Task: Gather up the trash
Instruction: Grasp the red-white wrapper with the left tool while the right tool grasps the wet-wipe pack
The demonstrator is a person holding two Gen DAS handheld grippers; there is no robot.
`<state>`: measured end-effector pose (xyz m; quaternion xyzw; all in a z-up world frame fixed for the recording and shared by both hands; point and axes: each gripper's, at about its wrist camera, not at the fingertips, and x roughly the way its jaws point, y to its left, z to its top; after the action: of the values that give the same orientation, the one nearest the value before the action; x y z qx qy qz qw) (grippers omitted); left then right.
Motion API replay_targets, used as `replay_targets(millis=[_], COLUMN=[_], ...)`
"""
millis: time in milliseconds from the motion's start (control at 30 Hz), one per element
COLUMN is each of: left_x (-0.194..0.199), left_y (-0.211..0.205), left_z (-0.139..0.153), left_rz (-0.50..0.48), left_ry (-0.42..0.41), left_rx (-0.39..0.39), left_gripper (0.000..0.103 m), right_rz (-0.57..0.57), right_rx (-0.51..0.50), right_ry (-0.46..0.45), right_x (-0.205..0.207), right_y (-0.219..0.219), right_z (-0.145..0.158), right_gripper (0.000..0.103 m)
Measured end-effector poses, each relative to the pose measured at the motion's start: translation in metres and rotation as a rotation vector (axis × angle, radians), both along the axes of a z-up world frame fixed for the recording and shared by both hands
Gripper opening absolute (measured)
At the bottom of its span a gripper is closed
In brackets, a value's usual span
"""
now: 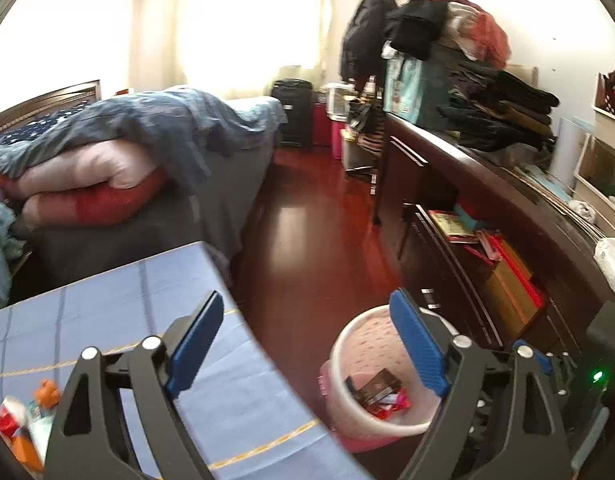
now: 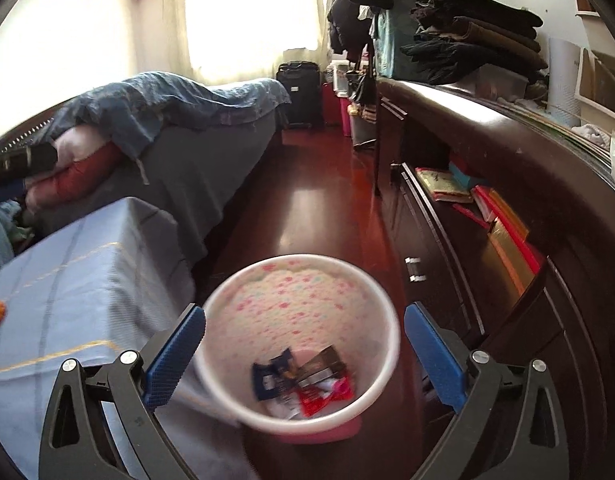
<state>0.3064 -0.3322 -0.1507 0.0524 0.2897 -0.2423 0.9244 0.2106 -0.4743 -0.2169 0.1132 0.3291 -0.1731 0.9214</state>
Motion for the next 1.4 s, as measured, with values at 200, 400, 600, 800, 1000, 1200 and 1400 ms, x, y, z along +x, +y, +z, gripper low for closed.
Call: replay_targets(millis=[200, 400, 600, 800, 1000, 1200, 1400], left_x=[-0.010, -0.019, -0.013, 0.017, 0.043, 0.049, 0.043], left_y=[0.063, 0.138, 0.209, 0.281, 0.321, 0.335, 0.346], left_z=[0.002, -0.007, -0.027, -0.051, -0.080, -0.086, -0.084], left_rz=[0.130, 0.343, 0.521, 0.663, 0.660, 0.596, 0.578], left_ry=[0.008, 0.008, 0.027, 0.137, 0.259, 0.292, 0.262], left_rx=[-0.003, 0.081, 0.187, 0.186, 0.126, 0.021, -0.008], left_gripper=[0.095, 0.099, 0.099, 0.099, 0.099, 0.066, 0.064], right_rz=[0.100, 0.228, 0.351, 0.463, 0.563, 0.631, 0.694], right_rx=[0.026, 0.018, 0.013, -0.010, -0.036, -0.040, -0.014], right_ry=[-0.007, -0.005, 0.016, 0.030, 0.065, 0.104, 0.131], right_x=[-0.003, -0.002, 0.005, 0.013, 0.024, 0.035, 0.050], right_y=[0.046, 0.102, 0.157, 0.211, 0.264, 0.309, 0.349], right_z=[0.018, 0.028, 0.029, 0.030, 0.026, 0.016, 0.006], right_gripper=[0.099, 0.099, 0.099, 0.099, 0.099, 0.099, 0.099])
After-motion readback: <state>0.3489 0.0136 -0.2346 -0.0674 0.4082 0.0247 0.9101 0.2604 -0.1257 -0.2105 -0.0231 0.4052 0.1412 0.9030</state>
